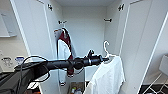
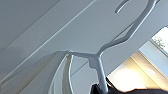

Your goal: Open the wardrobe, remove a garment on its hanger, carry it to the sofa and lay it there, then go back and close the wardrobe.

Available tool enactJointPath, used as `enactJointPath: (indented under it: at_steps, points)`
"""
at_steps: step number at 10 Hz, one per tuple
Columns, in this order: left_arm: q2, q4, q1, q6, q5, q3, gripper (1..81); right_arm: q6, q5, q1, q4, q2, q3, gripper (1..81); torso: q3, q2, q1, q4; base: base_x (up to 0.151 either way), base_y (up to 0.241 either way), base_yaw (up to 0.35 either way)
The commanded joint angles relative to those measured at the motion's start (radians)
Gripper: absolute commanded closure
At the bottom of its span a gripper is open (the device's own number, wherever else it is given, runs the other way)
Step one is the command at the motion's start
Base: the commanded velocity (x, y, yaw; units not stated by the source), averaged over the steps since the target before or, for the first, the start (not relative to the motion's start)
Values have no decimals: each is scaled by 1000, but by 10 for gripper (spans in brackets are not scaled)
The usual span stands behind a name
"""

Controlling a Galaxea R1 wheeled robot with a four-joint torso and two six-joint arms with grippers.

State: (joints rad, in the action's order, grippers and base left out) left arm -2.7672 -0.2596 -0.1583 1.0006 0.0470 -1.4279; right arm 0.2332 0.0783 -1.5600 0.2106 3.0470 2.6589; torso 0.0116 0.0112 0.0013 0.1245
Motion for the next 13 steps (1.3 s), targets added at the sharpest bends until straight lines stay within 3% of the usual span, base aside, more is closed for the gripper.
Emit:
enactJointPath:
  at_steps: [1,6,10,13]
  points:
    - [0,-23,191,-2,62,16,811,0,-48,42,-4,5,-5,10,0,0,0,0,-108,0,0]
    - [6,-26,184,-2,63,24,811,0,-48,41,-4,5,-5,10,0,0,0,0,-103,0,0]
    - [9,-36,171,-4,66,41,811,-2,-48,38,-2,5,-5,10,-1,0,-1,0,0,0,0]
    - [40,-150,112,-2,59,115,811,-2,-48,40,-2,5,-5,10,-1,0,-1,0,0,0,0]
